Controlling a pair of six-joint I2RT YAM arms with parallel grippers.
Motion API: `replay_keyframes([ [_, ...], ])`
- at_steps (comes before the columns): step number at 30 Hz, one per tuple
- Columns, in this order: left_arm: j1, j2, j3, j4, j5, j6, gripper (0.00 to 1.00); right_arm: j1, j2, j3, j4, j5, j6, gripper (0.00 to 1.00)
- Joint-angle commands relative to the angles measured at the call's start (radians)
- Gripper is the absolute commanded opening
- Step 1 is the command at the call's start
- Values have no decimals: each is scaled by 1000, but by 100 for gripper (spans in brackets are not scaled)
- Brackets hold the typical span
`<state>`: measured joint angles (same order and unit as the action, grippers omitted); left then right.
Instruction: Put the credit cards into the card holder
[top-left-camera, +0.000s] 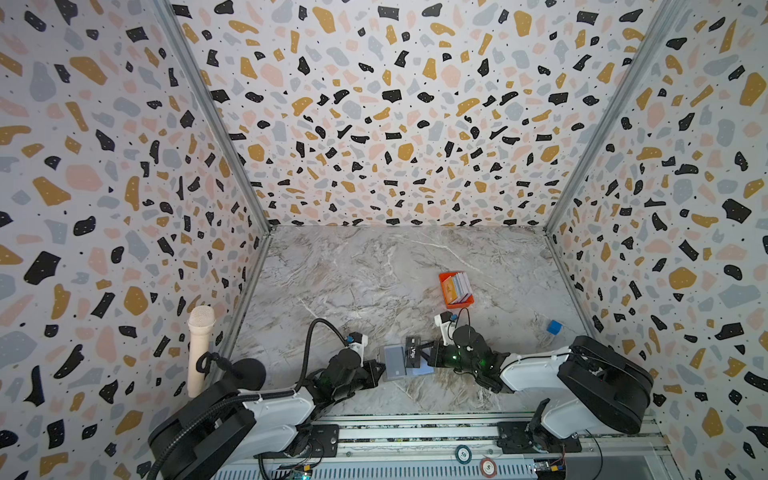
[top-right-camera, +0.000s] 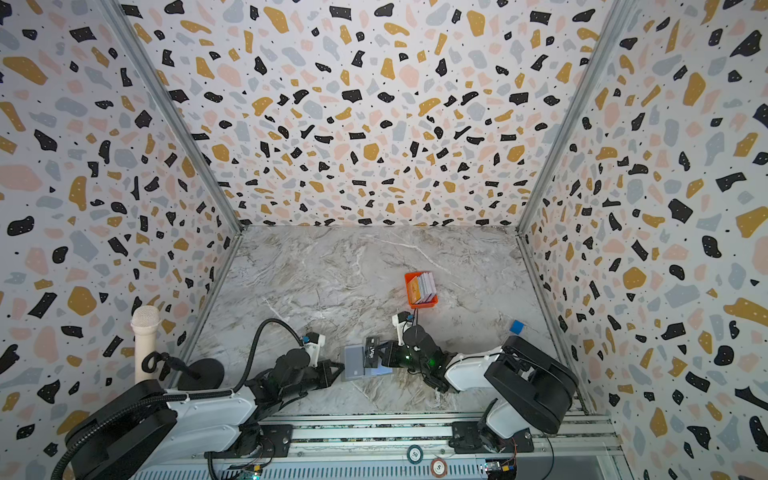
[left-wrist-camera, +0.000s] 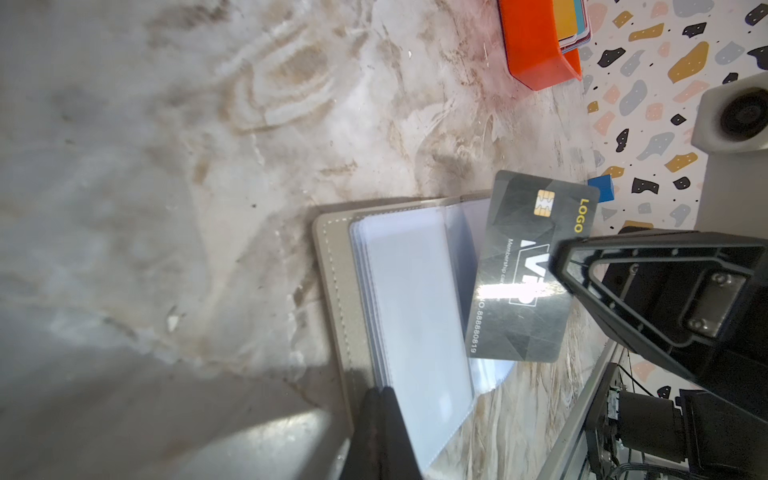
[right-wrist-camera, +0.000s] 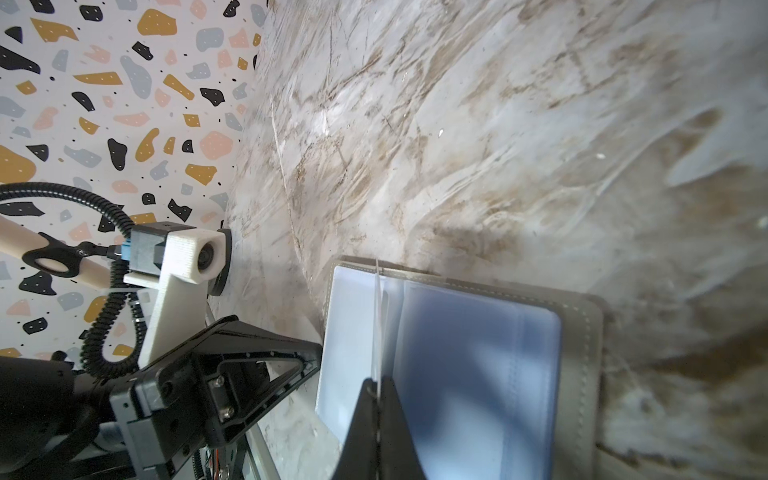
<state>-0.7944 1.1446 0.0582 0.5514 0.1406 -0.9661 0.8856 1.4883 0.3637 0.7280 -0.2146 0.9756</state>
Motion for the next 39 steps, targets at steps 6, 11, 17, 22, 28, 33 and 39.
replay_keyframes([
  [6, -6, 5, -16, 15, 4, -6, 0, -4, 21, 7, 52, -34, 44, 0],
  [11, -6, -4, -18, 10, 4, -6, 0, -4, 28, 31, -15, -50, 42, 0],
  [17, -6, -10, -16, 6, 2, -5, 0, -17, 39, 51, -82, -94, 26, 0],
  [22, -6, -10, -14, 4, 0, -3, 0, -27, 63, 67, -107, -128, 11, 0],
  [28, -6, -6, -12, 5, 0, -2, 0, -31, 61, 63, -112, -130, 20, 0],
  [33, -6, -2, -11, 7, 0, -2, 0, -37, 47, 62, -142, -145, 13, 0],
  [39, -6, 4, -8, 10, 0, 1, 0, -42, 55, 58, -139, -177, 8, 0],
])
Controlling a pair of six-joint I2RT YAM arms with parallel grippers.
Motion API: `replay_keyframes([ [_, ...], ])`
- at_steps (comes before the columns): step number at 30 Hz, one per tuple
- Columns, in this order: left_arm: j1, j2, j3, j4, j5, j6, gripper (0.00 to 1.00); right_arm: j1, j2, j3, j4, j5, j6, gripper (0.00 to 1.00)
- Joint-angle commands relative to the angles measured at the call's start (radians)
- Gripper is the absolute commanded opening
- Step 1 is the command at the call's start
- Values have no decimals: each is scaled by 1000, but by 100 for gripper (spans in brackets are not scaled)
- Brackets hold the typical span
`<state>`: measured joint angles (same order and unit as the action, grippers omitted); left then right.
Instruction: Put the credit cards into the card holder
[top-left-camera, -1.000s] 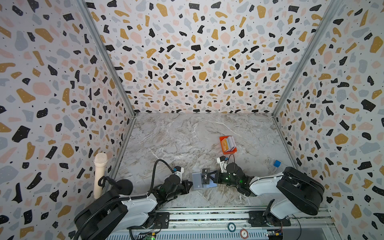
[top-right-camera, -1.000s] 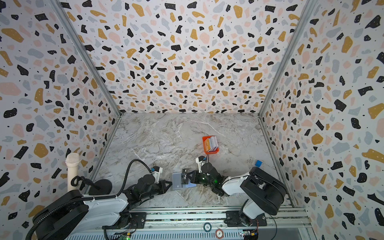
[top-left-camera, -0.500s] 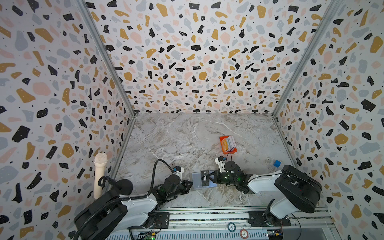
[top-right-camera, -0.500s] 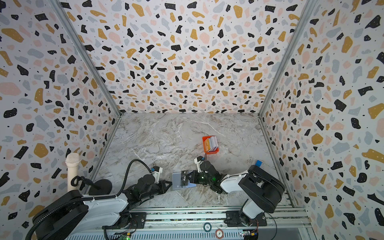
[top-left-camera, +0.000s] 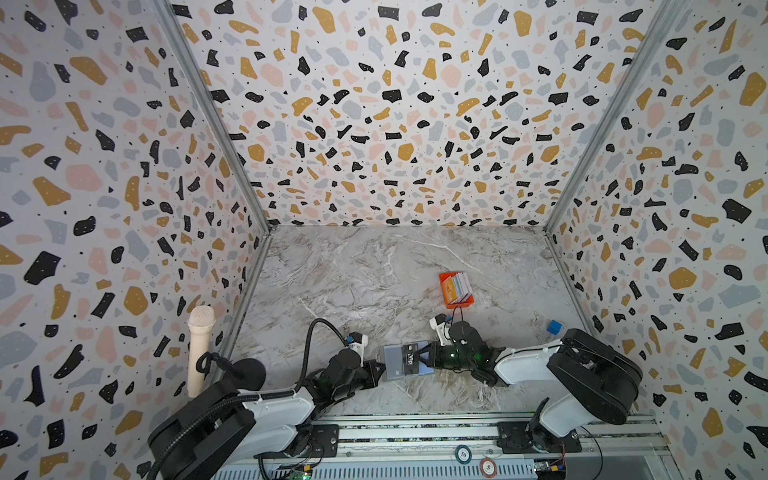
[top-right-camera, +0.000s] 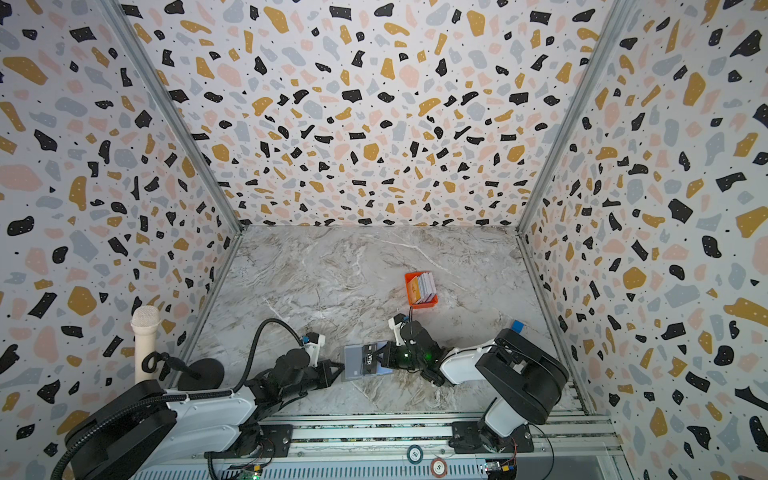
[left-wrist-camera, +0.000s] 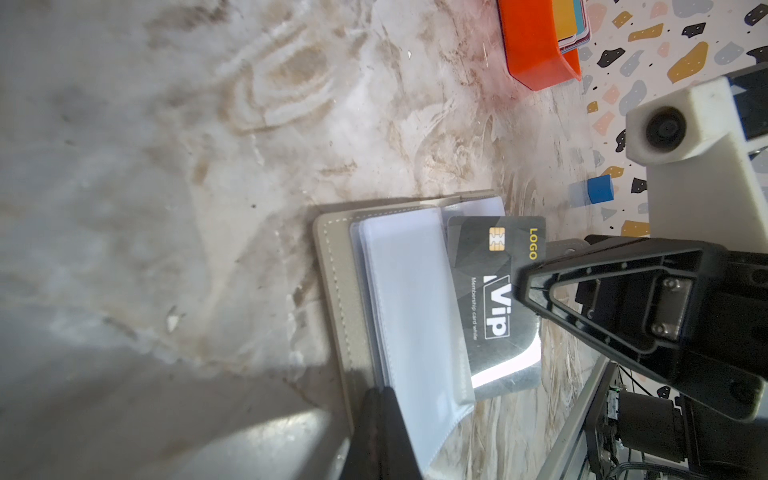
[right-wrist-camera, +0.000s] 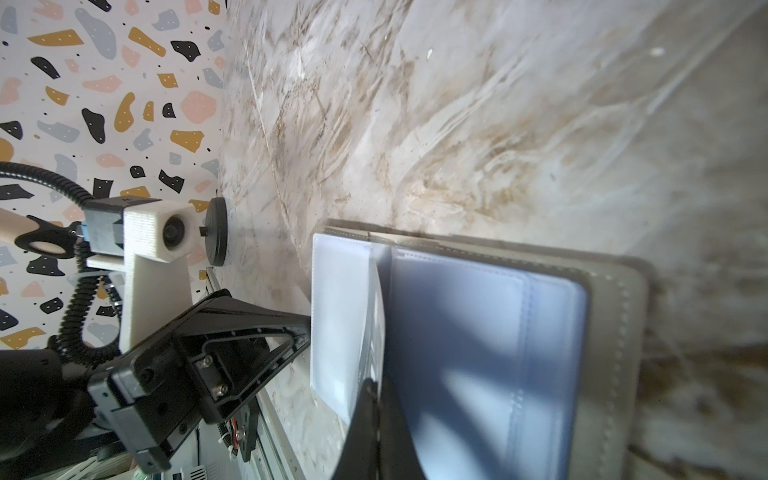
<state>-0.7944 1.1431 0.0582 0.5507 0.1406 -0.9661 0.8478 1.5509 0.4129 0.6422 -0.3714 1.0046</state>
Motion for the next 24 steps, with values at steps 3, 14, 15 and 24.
replay_keyframes([
  [3, -6, 10, -5, 11, -3, 1, 0, -8, -1, 14, -57, -36, -28, 0],
  [14, -6, 26, -1, 16, -6, 4, 0, -14, 37, 32, -70, -75, -48, 0],
  [15, -5, 26, -1, 15, -7, 4, 0, -13, 43, 35, -71, -77, -49, 0],
  [24, -6, 40, 2, 25, -6, 7, 0, -11, 96, 56, -55, -92, -50, 0],
])
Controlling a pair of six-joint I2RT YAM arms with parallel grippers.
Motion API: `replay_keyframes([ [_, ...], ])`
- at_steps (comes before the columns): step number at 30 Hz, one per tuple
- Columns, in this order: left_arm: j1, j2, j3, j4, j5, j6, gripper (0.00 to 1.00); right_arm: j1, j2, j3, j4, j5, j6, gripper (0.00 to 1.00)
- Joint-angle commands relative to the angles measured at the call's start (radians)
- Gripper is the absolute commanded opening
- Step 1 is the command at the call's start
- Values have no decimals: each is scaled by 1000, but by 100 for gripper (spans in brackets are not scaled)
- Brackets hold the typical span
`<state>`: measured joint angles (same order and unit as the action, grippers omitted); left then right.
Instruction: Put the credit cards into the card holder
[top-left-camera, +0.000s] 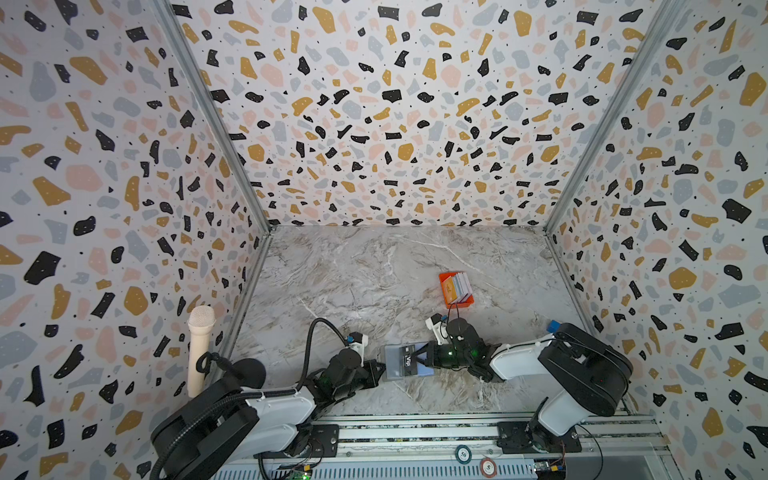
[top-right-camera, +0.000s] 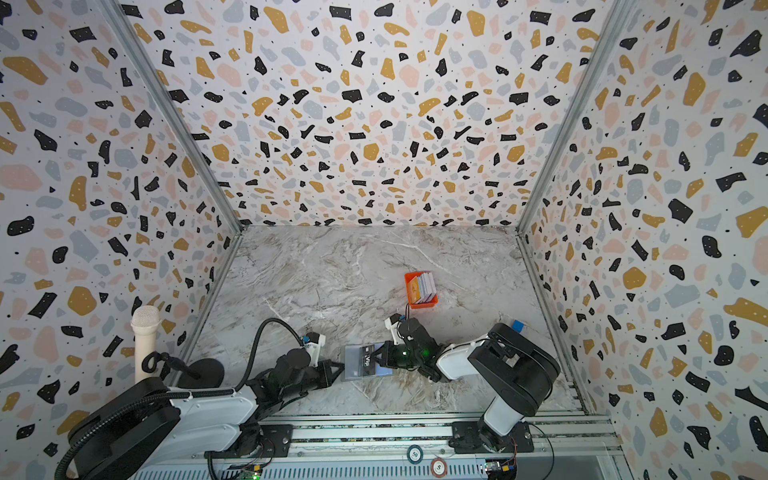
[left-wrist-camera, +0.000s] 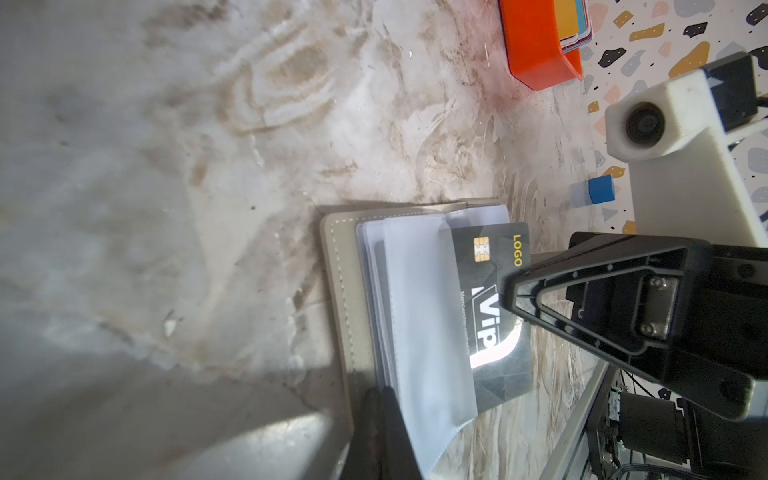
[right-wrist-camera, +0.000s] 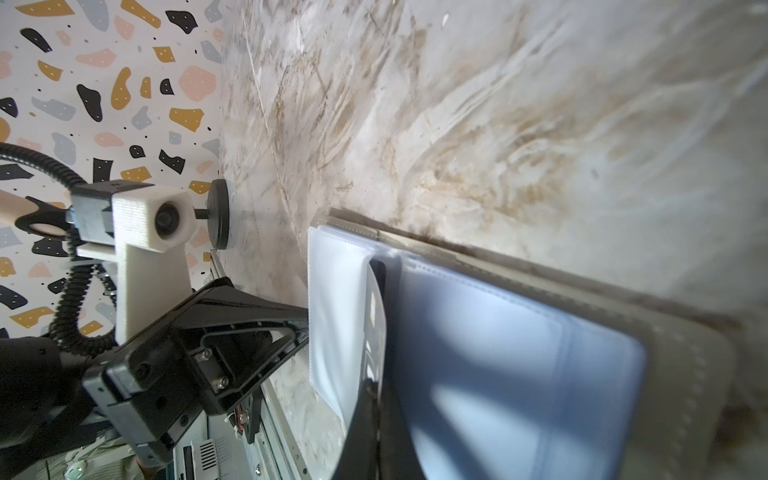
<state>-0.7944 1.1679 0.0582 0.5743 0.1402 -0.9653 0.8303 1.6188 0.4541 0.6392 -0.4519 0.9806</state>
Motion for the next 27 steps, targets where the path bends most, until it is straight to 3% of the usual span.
replay_keyframes([
  [1, -5, 16, 2, 1, -4, 6, 0, 8, 32, 18, -52, -12, -26, 0],
  [18, -2, 40, 38, -12, -24, 29, 0, 60, 141, 138, -129, 15, -44, 0],
  [23, 9, 16, 31, -21, -22, 23, 0, 60, 100, 130, -152, 41, -53, 0],
  [27, 21, -43, 29, -60, -27, 23, 0, 65, 36, 114, -166, 77, -70, 8],
])
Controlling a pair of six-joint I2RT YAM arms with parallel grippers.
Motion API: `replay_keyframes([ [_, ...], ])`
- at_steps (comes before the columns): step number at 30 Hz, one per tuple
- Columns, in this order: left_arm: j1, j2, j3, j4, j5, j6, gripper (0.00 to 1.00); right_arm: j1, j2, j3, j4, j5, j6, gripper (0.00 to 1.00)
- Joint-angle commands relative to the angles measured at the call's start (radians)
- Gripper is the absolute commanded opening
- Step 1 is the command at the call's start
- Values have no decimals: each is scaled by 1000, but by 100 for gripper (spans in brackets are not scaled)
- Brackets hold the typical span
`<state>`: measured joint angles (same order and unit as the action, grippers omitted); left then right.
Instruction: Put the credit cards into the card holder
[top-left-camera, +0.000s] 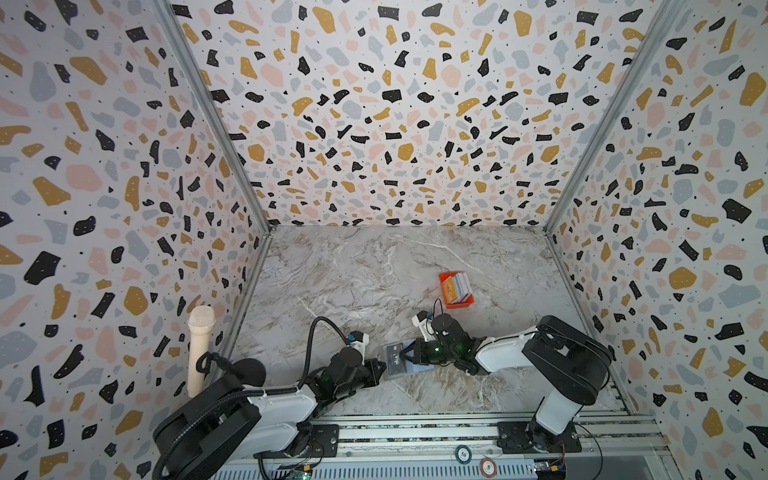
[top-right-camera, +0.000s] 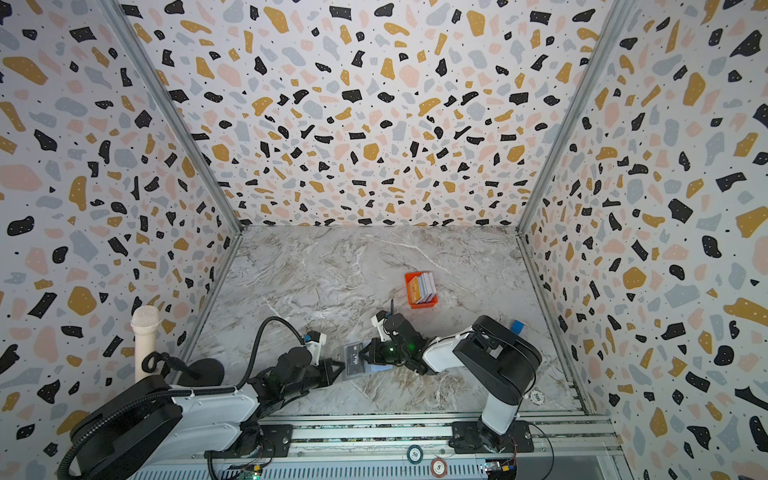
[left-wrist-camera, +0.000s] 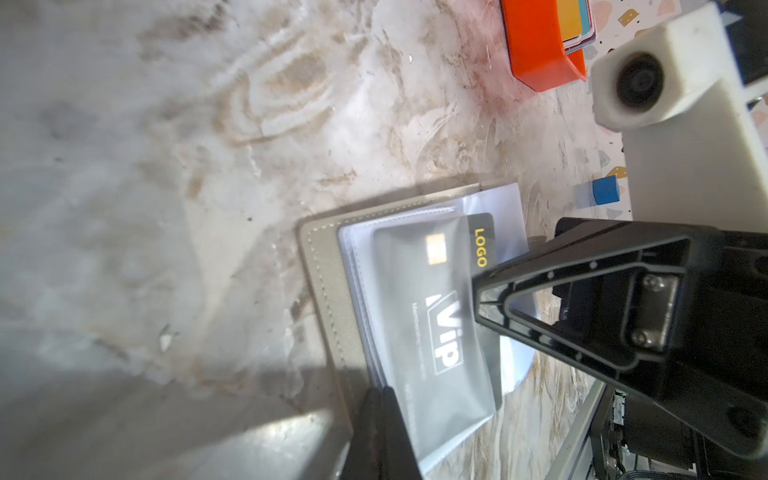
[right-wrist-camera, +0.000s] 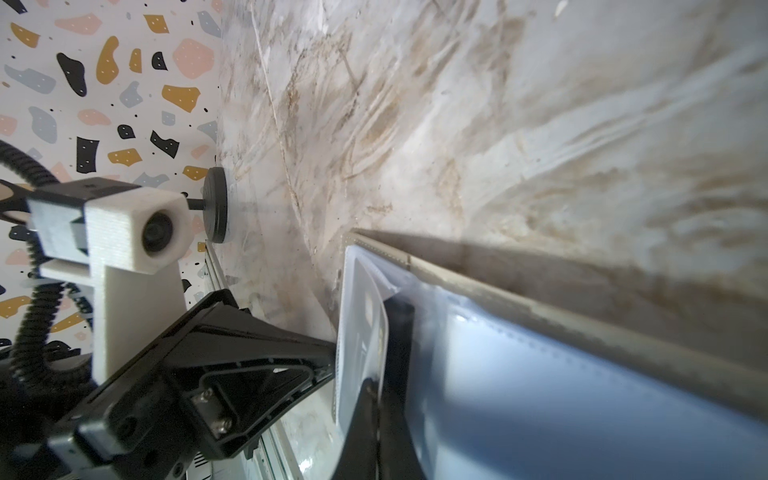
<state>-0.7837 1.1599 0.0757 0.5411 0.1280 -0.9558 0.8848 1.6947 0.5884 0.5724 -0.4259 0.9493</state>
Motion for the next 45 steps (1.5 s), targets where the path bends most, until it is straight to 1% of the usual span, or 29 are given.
replay_keyframes([
  [1, 12, -64, 12, -41, -19, 14, 0, 12, -50, -19, -109, 61, -43, 10],
  [2, 14, -90, 13, -60, -25, 13, 0, 13, -57, -19, -114, 66, -46, 12],
  [5, 14, -156, 20, -101, -53, 17, 0, 13, -58, -19, -118, 69, -49, 28],
  [8, 14, -161, 27, -130, -85, 19, 0, 13, -55, -17, -117, 68, -51, 39],
  [11, 15, -122, 52, -158, -86, 39, 0, 14, -79, -11, -139, 82, -70, 45],
  [17, 15, -60, 63, -132, -98, 49, 0, 42, -150, 33, -242, 148, -133, 47],
  [18, 16, -52, 66, -128, -95, 52, 0, 44, -160, 41, -263, 164, -148, 46],
  [19, 15, -41, 70, -121, -91, 54, 0, 44, -169, 49, -289, 185, -166, 41],
  [20, 15, -32, 72, -116, -90, 56, 0, 44, -177, 59, -318, 210, -188, 34],
  [22, 16, -14, 76, -105, -85, 60, 0, 46, -177, 85, -381, 265, -234, 13],
  [23, 15, -6, 78, -101, -84, 63, 0, 46, -171, 103, -409, 293, -255, 4],
  [24, 15, 2, 79, -99, -82, 64, 0, 46, -162, 114, -431, 311, -270, 0],
  [27, 15, 21, 84, -88, -74, 65, 0, 46, -123, 142, -459, 330, -301, 0],
  [29, 17, 38, 94, -87, -74, 65, 0, 46, -94, 153, -453, 321, -305, 0],
  [30, 15, 46, 98, -85, -72, 86, 0, 45, -82, 156, -448, 317, -304, 0],
  [34, 15, 79, 110, -74, -61, 100, 0, 45, -42, 172, -454, 330, -302, 0],
  [39, 16, 91, 102, -49, -48, 91, 0, 46, -31, 171, -463, 348, -297, 0],
  [45, 16, 105, 116, -36, -26, 90, 0, 67, -16, 176, -446, 319, -290, 0],
])
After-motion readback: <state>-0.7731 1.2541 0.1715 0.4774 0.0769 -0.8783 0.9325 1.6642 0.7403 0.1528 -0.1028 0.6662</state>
